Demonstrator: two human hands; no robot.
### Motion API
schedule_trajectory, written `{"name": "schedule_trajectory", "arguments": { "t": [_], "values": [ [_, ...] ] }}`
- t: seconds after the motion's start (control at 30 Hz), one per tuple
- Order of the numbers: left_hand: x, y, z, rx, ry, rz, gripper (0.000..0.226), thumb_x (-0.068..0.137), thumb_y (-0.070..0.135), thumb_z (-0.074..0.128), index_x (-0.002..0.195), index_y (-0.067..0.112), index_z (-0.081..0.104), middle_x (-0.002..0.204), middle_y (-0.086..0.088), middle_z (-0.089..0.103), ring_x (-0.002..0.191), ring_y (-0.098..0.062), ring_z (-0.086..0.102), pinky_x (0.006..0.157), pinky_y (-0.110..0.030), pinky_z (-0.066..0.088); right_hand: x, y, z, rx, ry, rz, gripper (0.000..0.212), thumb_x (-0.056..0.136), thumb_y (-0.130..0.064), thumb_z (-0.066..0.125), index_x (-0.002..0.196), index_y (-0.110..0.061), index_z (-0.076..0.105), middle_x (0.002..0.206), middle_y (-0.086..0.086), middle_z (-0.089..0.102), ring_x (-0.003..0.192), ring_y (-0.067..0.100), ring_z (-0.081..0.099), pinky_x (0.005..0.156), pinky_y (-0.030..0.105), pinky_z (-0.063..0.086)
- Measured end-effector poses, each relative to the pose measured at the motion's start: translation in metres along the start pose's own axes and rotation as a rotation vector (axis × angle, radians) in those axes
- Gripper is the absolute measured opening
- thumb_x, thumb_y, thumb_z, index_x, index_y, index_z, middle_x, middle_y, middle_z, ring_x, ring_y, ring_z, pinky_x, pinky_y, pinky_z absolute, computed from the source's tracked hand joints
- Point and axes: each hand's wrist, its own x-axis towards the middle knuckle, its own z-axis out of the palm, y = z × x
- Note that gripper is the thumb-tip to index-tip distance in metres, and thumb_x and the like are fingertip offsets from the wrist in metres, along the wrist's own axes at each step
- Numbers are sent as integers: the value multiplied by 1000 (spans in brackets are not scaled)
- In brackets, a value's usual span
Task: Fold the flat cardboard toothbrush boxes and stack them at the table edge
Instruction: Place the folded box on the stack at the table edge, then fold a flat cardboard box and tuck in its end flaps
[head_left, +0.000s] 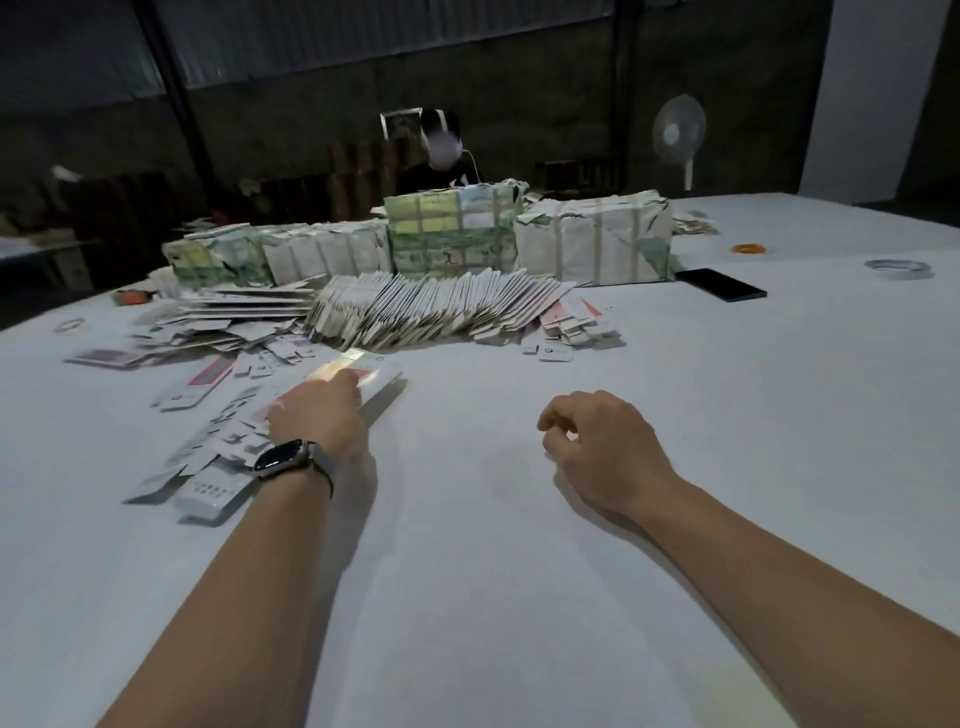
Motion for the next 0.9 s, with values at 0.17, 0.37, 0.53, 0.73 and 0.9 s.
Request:
{"name": "schedule_trajectory", "arguments": {
  "t": [0.17, 0.37, 0.53, 0.73, 0.9],
  "values": [
    [-19, 26, -5, 27, 131, 159, 34, 91, 16, 56, 123, 26, 55, 118, -7, 63, 109, -33, 60, 75, -34, 39, -1, 1, 0, 17, -16, 21, 18, 92, -26, 54, 103, -27, 69, 94, -10, 64, 98, 15, 53, 86, 32, 40],
    [-60, 84, -15, -341, 178, 376, 48, 97, 13, 48, 141, 29, 43, 106, -7, 64, 93, -34, 61, 71, -38, 46, 5, 3, 4, 214, 70, 56, 20, 98, -33, 51, 114, -29, 63, 79, -11, 63, 86, 16, 55, 76, 34, 42],
    [-92, 120, -8, -1267, -293, 315, 19, 100, 10, 54, 118, 17, 57, 106, 0, 75, 85, -15, 75, 66, -32, 58, 6, 6, -1, 660, 140, 232, 34, 88, -58, 46, 105, -35, 65, 90, -12, 74, 82, 10, 71, 78, 39, 58],
    [-95, 132, 16, -1525, -413, 157, 22, 104, 14, 49, 123, 21, 59, 102, -1, 77, 76, -11, 75, 56, -25, 56, 5, 8, 0, 610, 107, 220, 19, 89, -51, 54, 105, -41, 59, 90, -28, 68, 80, -12, 64, 63, 12, 48],
    [-98, 131, 13, -1589, -455, 172, 39, 109, 45, 32, 121, 28, 65, 100, -2, 79, 86, -20, 77, 63, -29, 60, 3, 8, -3, 657, 73, 203, 27, 87, -54, 55, 107, -37, 64, 93, -19, 74, 81, -2, 70, 68, 23, 56]
  ]
}}
